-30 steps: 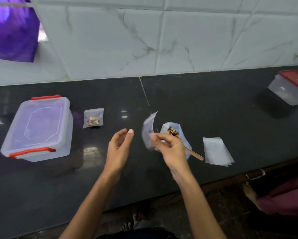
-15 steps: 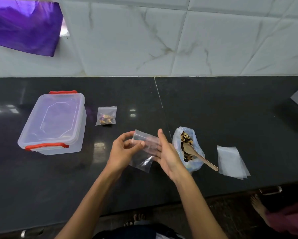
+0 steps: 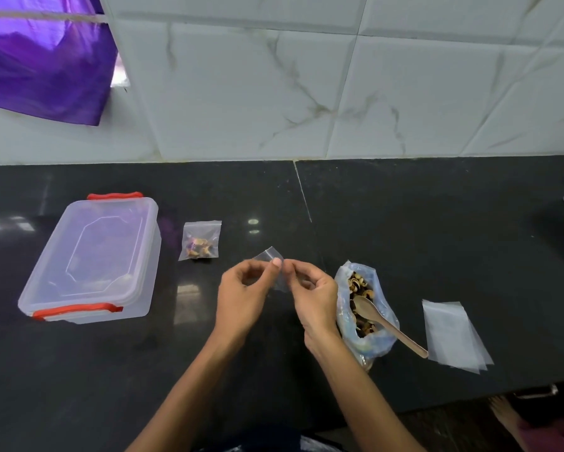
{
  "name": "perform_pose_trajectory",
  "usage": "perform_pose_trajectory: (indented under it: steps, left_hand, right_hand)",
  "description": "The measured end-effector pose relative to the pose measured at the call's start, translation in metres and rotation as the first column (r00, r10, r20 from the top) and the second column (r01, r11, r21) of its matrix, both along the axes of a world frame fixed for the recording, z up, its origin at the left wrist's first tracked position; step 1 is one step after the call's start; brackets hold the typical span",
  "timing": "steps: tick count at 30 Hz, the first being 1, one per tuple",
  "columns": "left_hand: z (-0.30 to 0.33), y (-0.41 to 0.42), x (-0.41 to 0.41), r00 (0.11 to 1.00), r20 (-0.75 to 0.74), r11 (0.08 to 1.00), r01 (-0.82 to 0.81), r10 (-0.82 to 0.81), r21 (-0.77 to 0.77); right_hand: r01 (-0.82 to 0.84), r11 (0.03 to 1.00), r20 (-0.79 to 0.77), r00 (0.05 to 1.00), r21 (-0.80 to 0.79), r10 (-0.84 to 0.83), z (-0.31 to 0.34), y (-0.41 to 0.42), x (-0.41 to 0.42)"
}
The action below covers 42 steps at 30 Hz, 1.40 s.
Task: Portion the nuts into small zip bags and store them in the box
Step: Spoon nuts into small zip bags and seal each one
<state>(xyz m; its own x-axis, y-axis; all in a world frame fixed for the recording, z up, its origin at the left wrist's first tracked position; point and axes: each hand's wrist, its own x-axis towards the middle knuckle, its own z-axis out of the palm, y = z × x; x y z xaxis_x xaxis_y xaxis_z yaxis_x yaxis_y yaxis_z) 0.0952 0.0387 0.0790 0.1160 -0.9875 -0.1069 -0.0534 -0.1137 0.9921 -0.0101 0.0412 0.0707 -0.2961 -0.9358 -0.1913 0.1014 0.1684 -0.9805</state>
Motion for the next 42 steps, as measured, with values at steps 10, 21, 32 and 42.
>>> perform_pose_trajectory:
  steps: [10,21,32,42]
  left_hand:
    - [-0.006,-0.011,0.005,0.999,-0.024,0.998,0.04,-0.038,0.052]
    - [-0.005,-0.014,0.02,0.998,0.004,0.991,0.054,-0.055,0.118]
    - [-0.005,-0.003,0.03,0.995,-0.03,0.982,0.103,-0.1,0.157]
    - [-0.005,0.006,0.03,0.98,-0.116,0.966,0.18,-0.16,0.186]
  right_hand:
    - [-0.124,0.987,-0.028,0.991,0.105,0.128,-0.01,-0.009,0.003]
    - [-0.435,0.89,-0.08,0.891,0.133,0.447,-0.011,-0.008,-0.015]
    - [-0.462,0.881,-0.016,0.884,0.102,0.466,-0.011,-0.002,-0.012]
    - [-0.468,0.88,-0.133,0.87,0.08,0.475,-0.012,0.004,-0.018]
